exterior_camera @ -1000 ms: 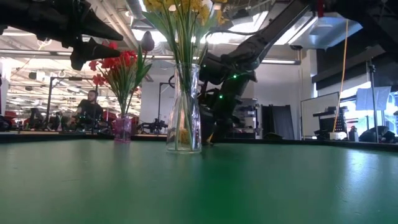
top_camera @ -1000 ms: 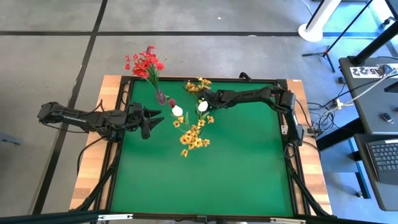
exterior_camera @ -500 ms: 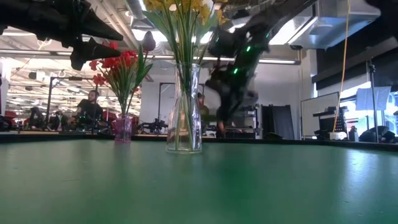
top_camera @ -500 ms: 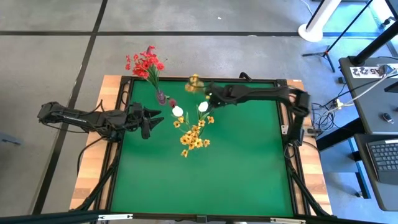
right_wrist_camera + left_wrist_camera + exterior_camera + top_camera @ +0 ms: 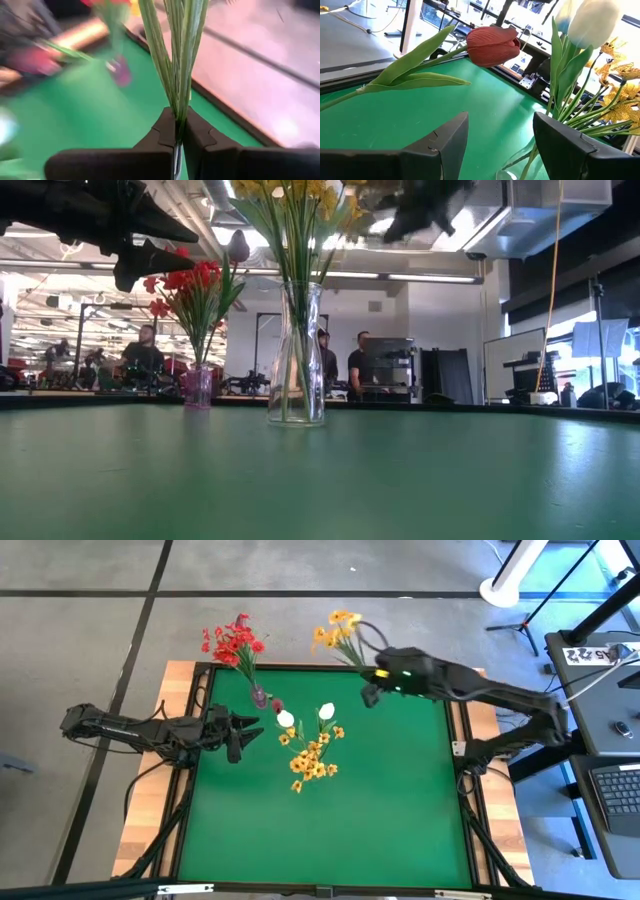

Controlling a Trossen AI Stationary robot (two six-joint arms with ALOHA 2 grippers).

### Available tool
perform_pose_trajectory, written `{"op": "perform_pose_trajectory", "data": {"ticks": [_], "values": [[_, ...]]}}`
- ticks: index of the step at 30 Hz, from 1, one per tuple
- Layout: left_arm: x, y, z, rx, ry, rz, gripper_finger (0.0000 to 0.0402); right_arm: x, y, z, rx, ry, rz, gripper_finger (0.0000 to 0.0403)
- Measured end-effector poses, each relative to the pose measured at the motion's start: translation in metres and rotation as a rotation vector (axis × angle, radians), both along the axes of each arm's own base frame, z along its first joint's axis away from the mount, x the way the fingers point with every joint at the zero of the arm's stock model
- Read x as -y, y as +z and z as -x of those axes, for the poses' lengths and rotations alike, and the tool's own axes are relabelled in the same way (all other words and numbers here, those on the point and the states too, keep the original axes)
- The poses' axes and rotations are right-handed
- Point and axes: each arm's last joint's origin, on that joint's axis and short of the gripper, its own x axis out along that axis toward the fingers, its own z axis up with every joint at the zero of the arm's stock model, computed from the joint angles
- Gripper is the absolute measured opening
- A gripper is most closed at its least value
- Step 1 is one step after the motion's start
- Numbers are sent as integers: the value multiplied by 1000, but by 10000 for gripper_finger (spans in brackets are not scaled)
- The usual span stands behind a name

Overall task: Sort flowers into vase by color
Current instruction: Put the yellow flowers into the transparent vase

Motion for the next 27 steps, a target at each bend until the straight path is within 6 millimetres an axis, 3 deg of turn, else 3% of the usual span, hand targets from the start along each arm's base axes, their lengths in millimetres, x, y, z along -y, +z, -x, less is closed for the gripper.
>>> {"op": "perform_pose_trajectory", "data": {"ticks": [4, 7, 19, 23, 27], "values": [[0, 0, 0, 1, 0, 0, 215, -32, 19, 20, 194, 147, 80, 9], [0, 0, 0, 1, 0, 0, 215, -57, 13, 30, 332, 250, 117, 9], [0, 5, 2, 42, -21, 2, 215, -120, -80, 50, 935, 465, 183, 9], [0, 6, 3, 49, -21, -3, 215, -133, -108, 50, 1002, 452, 237, 9], [0, 6, 3, 57, -22, -4, 215, -142, -129, 35, 978, 420, 302, 9]]}}
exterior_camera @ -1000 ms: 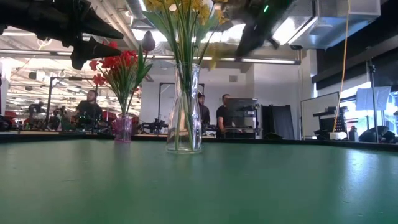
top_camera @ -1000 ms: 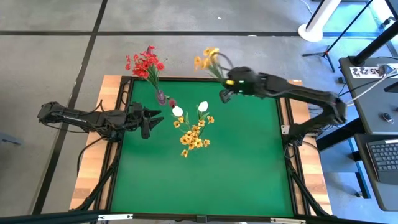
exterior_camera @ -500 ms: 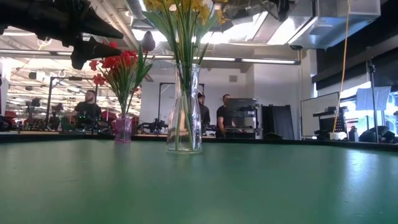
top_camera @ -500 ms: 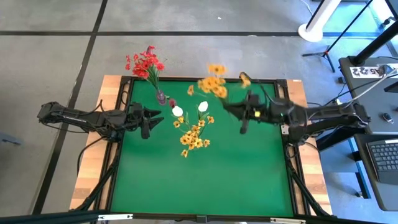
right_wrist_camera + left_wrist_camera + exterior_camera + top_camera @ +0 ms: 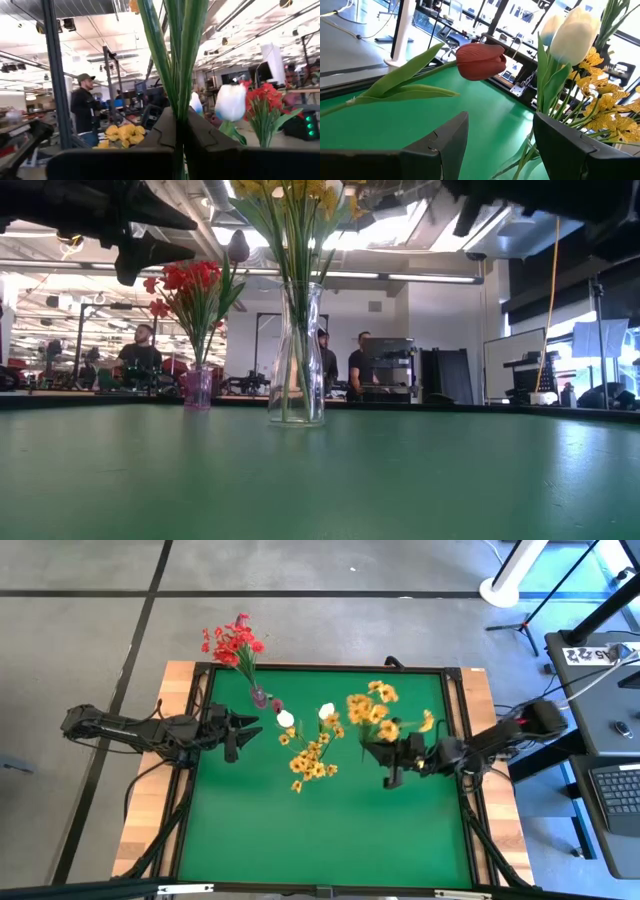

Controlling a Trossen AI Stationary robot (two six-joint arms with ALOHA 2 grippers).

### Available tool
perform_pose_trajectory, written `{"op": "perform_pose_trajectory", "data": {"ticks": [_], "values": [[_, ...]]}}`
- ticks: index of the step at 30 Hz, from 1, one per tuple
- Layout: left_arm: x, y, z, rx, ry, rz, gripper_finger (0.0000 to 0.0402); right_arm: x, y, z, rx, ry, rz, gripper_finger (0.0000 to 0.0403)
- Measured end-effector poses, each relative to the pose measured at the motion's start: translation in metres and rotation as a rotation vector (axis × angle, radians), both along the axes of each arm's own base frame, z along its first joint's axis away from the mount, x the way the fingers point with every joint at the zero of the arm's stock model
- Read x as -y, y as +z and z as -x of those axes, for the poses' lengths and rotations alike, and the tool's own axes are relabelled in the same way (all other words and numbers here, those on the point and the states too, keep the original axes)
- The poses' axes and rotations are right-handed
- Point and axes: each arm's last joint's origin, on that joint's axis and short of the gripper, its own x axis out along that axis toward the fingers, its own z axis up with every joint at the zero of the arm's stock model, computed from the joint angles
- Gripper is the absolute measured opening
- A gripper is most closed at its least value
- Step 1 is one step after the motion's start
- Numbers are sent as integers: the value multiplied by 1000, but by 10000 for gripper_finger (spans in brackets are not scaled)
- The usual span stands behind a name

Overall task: Sort flowers into vase by color
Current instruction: Put the yellow flowers into the transparent vase

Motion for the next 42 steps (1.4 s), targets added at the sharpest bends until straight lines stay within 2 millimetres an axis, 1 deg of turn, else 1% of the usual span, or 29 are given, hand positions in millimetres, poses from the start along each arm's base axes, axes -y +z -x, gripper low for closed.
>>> {"op": "perform_pose_trajectory", "data": {"ticks": [4, 7, 11, 15, 17, 20, 24, 28, 32, 37, 42], "values": [[0, 0, 0, 0, 0, 0, 215, -6, -14, -25, -9, -39, 48, 9], [0, 0, 0, 0, 0, -1, 215, -12, -21, -47, -27, -91, 91, 9], [0, 0, 0, -2, -4, -1, 215, -20, -21, -75, -22, -123, 150, 9], [0, 0, 0, -5, -16, 0, 215, -24, -21, -92, -24, -159, 206, 9], [1, -1, 0, -7, -18, 0, 215, -20, -22, -97, -25, -172, 214, 9], [1, -1, 0, -8, -18, 0, 215, -10, -25, -100, -27, -177, 195, 9], [1, -1, 0, -8, -18, 0, 215, 1, -26, -103, -10, -142, 172, 9], [1, -1, 0, -8, -18, 0, 215, 8, -30, -106, -12, -122, 166, 9], [1, -1, 0, -8, -18, 0, 215, 8, -39, -109, -44, -124, 169, 9], [1, -1, 0, -9, -18, 1, 215, 7, -45, -117, -55, -117, 161, 9], [1, -1, 0, -9, -18, 1, 215, 6, -46, -122, -51, -117, 160, 9]]}}
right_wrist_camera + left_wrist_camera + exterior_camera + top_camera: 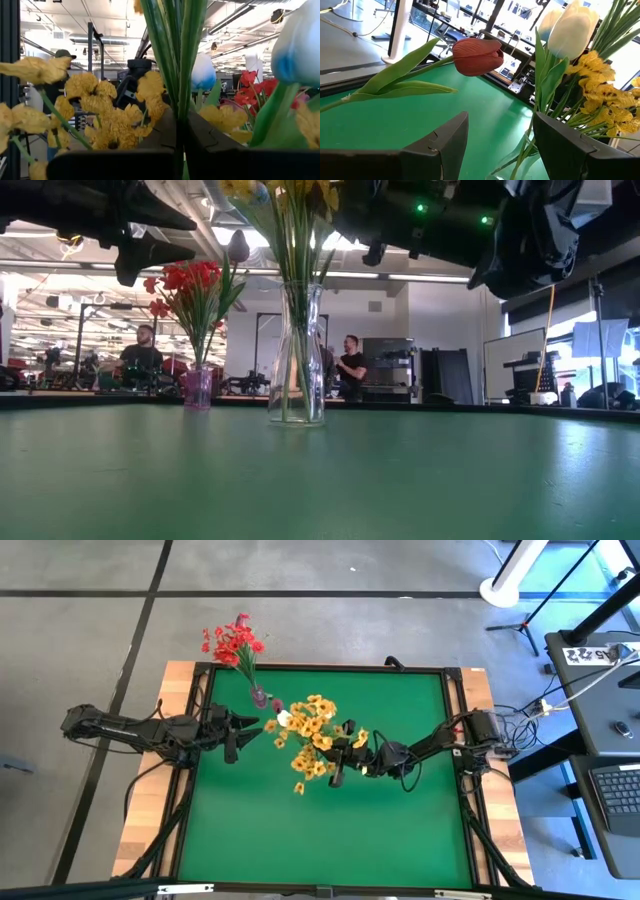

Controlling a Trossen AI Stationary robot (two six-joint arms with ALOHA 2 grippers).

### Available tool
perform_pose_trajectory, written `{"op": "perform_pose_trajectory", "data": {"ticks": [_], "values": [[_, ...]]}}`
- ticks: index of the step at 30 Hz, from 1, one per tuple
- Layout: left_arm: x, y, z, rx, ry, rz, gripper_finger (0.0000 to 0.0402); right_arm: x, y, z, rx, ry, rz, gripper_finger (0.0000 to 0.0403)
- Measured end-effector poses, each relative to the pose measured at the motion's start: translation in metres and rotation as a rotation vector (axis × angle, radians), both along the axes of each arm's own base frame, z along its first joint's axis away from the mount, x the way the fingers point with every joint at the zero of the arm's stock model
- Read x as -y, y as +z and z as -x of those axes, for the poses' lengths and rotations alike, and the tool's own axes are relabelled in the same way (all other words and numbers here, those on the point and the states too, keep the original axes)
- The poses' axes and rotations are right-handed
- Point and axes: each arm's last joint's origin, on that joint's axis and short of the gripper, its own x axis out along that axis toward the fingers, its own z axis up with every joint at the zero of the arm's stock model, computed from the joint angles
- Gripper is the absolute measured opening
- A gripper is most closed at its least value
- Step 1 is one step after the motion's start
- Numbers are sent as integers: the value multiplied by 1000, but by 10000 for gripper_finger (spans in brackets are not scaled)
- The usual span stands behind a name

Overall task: Sort flowers into vase by color
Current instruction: Put the yellow flowers into the transparent vase

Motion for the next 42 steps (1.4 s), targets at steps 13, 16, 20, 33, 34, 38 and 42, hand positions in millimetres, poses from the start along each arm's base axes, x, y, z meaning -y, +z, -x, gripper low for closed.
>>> {"op": "perform_pose_trajectory", "data": {"ticks": [13, 16, 20, 33, 34, 38, 42], "values": [[0, -1, 0, -6, 0, -1, 215, -1, -27, -3, -175, 15, -35, 9], [0, -1, 0, -6, 0, -1, 215, -1, -29, -2, -186, 19, -46, 9], [0, -1, 0, -10, 0, -1, 215, -1, -31, -1, -202, 19, -43, 10], [0, -3, 0, -27, 1, 2, 215, -4, -11, 7, -419, 14, -10, 84], [0, -3, 0, -26, 2, 3, 215, -7, -8, 9, -433, 12, -6, 94], [0, -3, 0, -26, 2, 4, 215, -13, 4, 19, -508, -15, 7, 128], [0, -3, 0, -26, 2, 4, 215, -20, 15, 31, -579, -36, 18, 154]]}}
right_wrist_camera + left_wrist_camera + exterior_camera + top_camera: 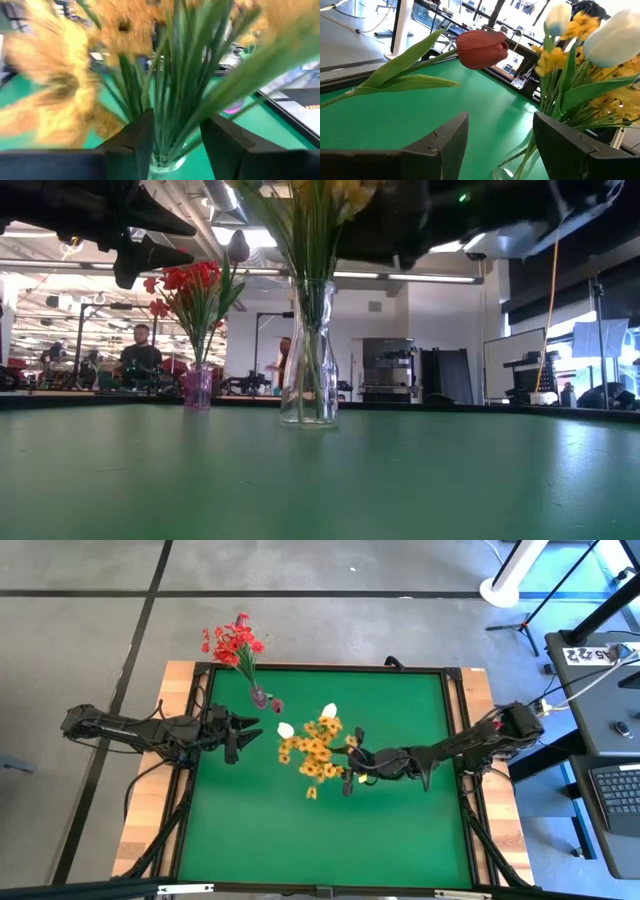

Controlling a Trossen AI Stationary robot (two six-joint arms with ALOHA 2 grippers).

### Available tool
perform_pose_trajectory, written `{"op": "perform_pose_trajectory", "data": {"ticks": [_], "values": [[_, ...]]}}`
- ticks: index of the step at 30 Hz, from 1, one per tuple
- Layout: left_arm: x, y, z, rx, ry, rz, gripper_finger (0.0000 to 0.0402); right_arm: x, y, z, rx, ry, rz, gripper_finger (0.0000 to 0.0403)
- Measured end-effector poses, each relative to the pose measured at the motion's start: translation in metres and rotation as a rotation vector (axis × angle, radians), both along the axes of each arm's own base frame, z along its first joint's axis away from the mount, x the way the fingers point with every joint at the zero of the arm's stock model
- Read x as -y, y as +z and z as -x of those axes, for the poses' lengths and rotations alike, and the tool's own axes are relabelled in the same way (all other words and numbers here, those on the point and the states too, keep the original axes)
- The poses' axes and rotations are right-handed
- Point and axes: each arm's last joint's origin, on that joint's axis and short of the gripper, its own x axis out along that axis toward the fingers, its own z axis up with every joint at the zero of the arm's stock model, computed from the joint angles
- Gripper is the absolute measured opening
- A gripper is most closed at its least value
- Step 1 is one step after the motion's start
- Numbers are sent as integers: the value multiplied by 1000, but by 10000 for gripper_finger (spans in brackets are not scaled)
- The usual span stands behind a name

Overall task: Sort flowers into vase by color
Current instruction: Put the yellow flowers into the transparent vase, then return to Home Position

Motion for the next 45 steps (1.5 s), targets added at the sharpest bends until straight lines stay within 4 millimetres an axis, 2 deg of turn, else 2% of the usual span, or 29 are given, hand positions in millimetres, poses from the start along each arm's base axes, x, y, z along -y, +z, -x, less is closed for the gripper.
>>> {"op": "perform_pose_trajectory", "data": {"ticks": [5, 10, 18, 23, 27, 30, 33, 37, 42, 45], "values": [[0, 0, 0, 0, 1, 0, 215, -5, 13, 14, -53, 19, -18, 178], [0, 0, 0, 0, 6, -4, 215, -2, 25, 24, -167, 0, -46, 195], [-1, 2, 0, -15, 15, -92, 215, 5, 28, 46, -372, -50, -43, 202], [-1, 9, 1, -2, 21, -125, 215, 11, 50, 67, -325, -162, -11, 202], [-2, 28, 5, 37, 18, -195, 215, 18, 73, 86, -245, -189, 10, 202], [-2, 43, 12, 64, 17, -261, 208, 24, 80, 104, -197, -215, 17, 202], [-4, 52, 24, 90, 21, -288, 189, 30, 73, 123, -177, -237, -4, 202], [-6, 52, 45, 103, 27, -295, 153, 34, 55, 150, -127, -240, -75, 202], [-10, 52, 73, 200, 33, -270, 107, 33, 34, 175, 38, -212, -97, 202], [-10, 44, 78, 217, 31, -272, 80, 34, 26, 185, 137, -186, -81, 202]]}}
